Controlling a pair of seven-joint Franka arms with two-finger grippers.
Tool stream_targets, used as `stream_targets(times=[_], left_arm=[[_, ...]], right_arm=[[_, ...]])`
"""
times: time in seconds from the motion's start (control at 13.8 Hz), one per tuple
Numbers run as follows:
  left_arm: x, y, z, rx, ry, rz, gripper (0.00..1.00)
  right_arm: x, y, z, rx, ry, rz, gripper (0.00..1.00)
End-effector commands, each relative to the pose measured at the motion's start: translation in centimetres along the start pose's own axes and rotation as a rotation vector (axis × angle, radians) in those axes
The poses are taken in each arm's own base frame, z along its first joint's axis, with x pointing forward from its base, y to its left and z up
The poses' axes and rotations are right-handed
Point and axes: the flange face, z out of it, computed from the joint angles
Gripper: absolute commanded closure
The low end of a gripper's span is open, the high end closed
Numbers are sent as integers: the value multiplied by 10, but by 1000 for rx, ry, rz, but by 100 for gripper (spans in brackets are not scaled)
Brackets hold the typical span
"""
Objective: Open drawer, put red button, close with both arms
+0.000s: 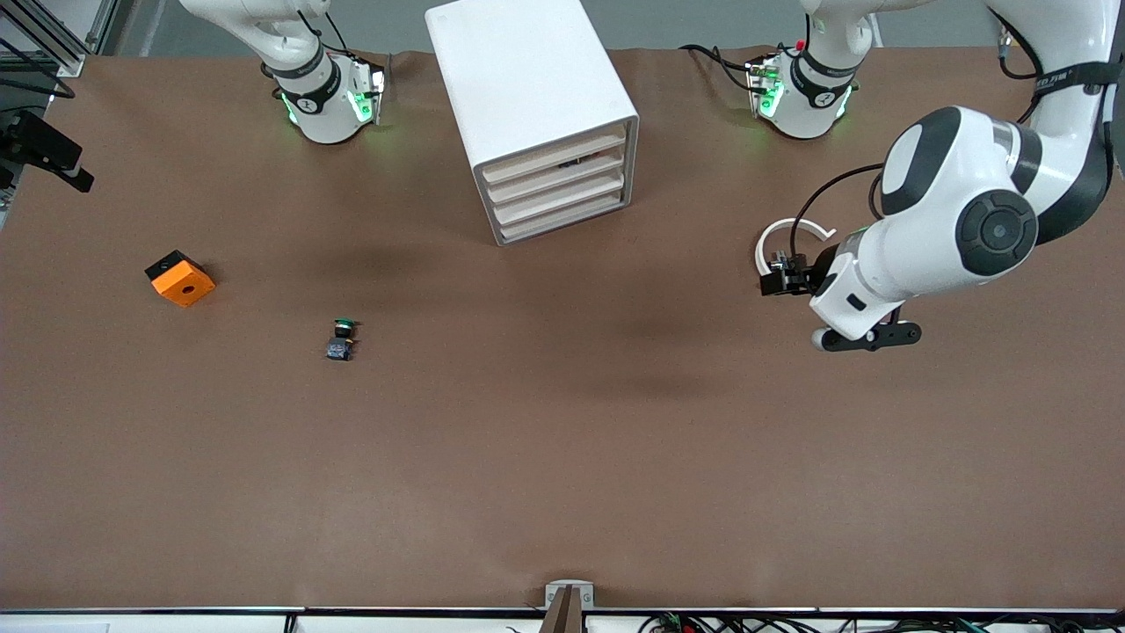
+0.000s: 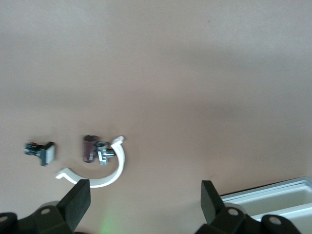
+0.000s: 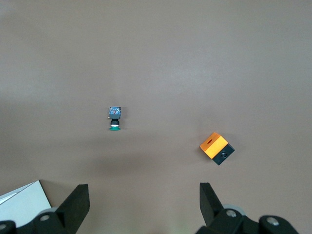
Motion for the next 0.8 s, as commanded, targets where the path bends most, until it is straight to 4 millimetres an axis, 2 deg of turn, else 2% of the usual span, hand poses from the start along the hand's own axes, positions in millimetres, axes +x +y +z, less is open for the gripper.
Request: stream_targets(times=[0.0, 0.29, 0.58, 0.72], left_arm=[[-25, -23, -9, 58, 32, 56, 0], [-49, -66, -25, 67, 56, 113, 0], [-87, -107, -42, 54, 106, 122, 0], [-110, -134, -53, 34, 207, 74, 0]], right_arm=[[-5, -5, -7, -7, 4, -19, 0], [-5, -5, -7, -7, 3, -18, 0], [-8, -4, -5, -5, -20, -9, 0], [-8, -5, -5, -3, -22, -10, 0]])
